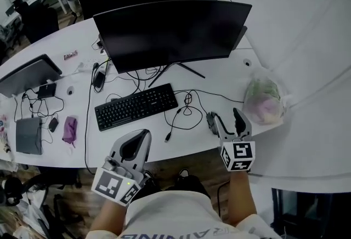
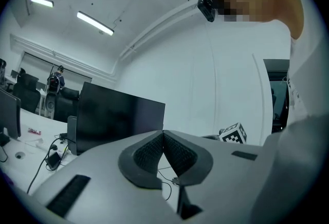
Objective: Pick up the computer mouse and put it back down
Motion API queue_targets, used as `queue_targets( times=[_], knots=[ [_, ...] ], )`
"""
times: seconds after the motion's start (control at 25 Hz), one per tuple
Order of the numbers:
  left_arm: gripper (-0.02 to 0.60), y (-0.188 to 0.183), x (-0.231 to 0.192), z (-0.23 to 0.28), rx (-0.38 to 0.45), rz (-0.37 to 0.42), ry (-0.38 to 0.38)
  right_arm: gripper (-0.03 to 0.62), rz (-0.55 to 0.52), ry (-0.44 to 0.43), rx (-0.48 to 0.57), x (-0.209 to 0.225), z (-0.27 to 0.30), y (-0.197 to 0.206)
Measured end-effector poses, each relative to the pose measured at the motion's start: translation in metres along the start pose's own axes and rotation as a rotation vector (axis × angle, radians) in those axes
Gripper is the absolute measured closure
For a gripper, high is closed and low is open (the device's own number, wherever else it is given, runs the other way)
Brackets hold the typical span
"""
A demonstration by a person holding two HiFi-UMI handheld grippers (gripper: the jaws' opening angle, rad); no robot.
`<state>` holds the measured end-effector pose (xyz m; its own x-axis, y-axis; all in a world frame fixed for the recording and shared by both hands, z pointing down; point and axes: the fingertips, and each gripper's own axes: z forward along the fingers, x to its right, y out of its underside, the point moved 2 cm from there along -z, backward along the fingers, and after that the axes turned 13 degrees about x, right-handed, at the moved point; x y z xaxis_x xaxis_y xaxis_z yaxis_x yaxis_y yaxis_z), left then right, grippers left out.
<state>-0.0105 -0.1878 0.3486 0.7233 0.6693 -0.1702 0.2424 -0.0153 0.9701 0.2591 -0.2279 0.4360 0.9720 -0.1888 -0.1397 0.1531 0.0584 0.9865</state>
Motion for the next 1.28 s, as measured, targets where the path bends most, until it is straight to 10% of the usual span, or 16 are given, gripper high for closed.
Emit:
queue_targets(
  times=[0.6, 1.28],
  knots=[
    [0.574, -0.042, -0.016, -0.01, 0.129, 0.049, 0.014, 0.523, -0.009, 0.011, 0.271, -0.041, -0.042, -0.113],
    [0.574, -0.053, -0.016, -0.009, 0.163, 0.075, 0.038, 0.572, 0.008, -0.026, 0.432, -0.056, -0.063, -0.163]
  ],
)
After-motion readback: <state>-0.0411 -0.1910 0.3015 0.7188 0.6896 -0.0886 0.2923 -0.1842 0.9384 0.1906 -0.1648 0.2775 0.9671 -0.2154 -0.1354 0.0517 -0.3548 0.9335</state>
